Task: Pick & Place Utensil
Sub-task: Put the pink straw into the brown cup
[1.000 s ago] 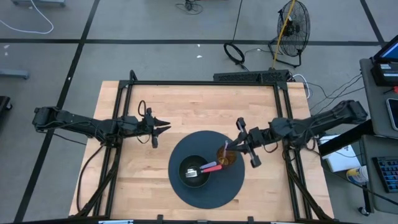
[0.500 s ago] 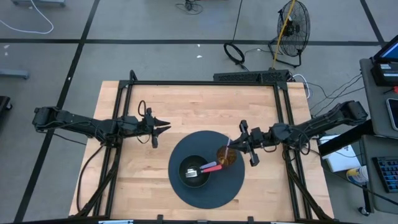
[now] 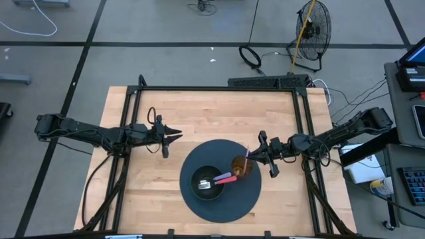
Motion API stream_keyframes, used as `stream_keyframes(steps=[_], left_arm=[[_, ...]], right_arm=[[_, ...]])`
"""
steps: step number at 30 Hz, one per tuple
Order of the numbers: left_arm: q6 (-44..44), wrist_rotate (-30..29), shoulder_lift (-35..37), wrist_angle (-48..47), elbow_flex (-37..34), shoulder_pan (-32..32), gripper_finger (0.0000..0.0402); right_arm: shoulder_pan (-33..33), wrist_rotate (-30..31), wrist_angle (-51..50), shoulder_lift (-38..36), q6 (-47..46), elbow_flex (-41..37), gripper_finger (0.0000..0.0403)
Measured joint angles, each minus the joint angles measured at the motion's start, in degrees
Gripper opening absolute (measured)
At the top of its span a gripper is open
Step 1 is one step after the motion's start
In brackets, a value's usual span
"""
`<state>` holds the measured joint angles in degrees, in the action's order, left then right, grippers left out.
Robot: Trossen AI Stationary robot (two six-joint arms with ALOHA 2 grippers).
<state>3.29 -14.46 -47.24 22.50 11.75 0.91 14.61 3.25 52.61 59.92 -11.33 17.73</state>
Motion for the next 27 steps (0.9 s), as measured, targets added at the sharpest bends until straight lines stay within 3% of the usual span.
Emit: stream_keyframes(steps=[12, 27], left_arm=[[0.0, 0.0, 0.0, -0.1, 0.0, 0.0, 0.0076], [0.0, 0.0, 0.0, -0.1, 0.0, 0.0, 0.0076]], right_arm=[[0.0, 0.0, -0.1, 0.0, 0.0, -0.4, 0.0011], [0.0, -0.3, 1.2, 0.0, 5.3, -0.4, 0.0117]])
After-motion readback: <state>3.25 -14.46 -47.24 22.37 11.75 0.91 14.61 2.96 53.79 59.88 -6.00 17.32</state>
